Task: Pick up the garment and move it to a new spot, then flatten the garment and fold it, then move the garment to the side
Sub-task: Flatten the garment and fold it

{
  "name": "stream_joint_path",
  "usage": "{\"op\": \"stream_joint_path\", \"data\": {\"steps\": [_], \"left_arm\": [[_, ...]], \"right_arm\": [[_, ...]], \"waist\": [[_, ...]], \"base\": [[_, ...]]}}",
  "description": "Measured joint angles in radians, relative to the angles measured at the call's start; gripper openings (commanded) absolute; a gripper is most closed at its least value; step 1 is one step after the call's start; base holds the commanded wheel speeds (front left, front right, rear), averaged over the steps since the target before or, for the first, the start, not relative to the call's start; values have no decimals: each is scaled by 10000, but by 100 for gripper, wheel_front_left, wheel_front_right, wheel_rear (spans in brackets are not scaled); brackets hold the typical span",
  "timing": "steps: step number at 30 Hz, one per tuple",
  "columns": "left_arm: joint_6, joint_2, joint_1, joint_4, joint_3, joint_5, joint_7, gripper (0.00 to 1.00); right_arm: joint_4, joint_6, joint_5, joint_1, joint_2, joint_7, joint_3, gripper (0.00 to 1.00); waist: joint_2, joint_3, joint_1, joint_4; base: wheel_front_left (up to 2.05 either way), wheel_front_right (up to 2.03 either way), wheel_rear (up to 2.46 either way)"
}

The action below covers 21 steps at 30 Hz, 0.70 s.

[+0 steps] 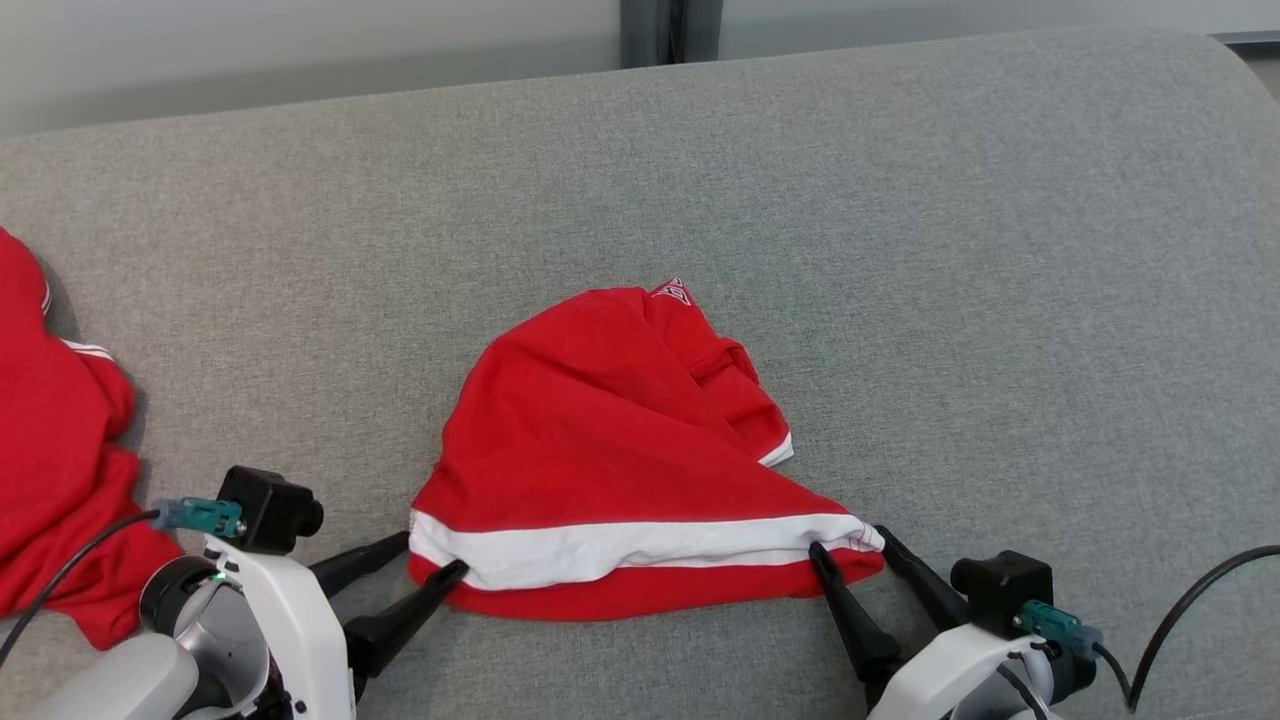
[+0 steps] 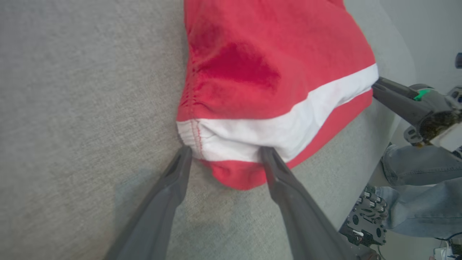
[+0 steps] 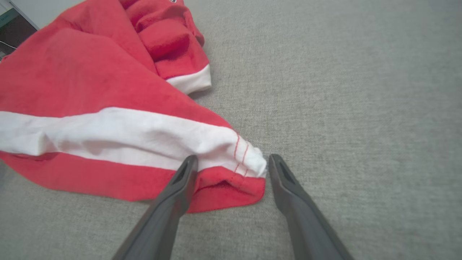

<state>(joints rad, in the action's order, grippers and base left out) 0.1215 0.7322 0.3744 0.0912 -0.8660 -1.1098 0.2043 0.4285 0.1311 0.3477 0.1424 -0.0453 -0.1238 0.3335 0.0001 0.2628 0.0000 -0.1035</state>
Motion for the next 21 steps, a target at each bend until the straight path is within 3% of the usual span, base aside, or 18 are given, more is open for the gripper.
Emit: {"op": "stream_joint_path", "data": {"steps": [6,7,9,10,11,12,13,14,15,21], "left_arm": [[-186,54,33,-226,8,79,6,100],[-209,56,27,-278,6,84,-13,91],[-263,71,9,-387,2,100,-44,63],[-290,77,1,-458,2,105,-86,48],[-303,81,-11,-520,8,117,-113,40],[-303,81,-11,-520,8,117,-113,26],[-305,82,-24,-568,6,121,-148,8],[-309,82,-29,-610,8,128,-174,8],[-320,88,-33,-650,10,128,-199,0],[-395,119,-180,-790,61,173,-418,0]], "right_arm": [[-180,0,-136,-94,2,90,-42,96],[-196,0,-148,-107,2,90,-56,83],[-238,-2,-150,-151,-10,92,-81,42],[-265,-2,-153,-185,-19,92,-88,34],[-286,-2,-161,-218,-21,90,-88,21],[-286,-2,-161,-218,-21,90,-88,1],[-313,-2,-173,-242,-17,90,-77,0],[-339,-2,-184,-249,-13,90,-58,0],[-366,-2,-201,-253,-13,90,-46,0],[-499,-2,-232,-300,-17,88,-63,0]], "waist": [[0,47,0,-37],[0,48,0,-35],[0,48,0,-27],[0,49,0,-19],[0,45,0,-12],[0,45,0,-12],[0,40,0,-3],[0,36,0,7],[0,33,0,18],[0,-83,0,69]], "base": [[0,0,0],[0,0,0],[0,0,0],[0,0,0],[0,0,0],[0,0,0],[0,0,0],[0,0,0],[0,0,0],[0,0,0]]}}
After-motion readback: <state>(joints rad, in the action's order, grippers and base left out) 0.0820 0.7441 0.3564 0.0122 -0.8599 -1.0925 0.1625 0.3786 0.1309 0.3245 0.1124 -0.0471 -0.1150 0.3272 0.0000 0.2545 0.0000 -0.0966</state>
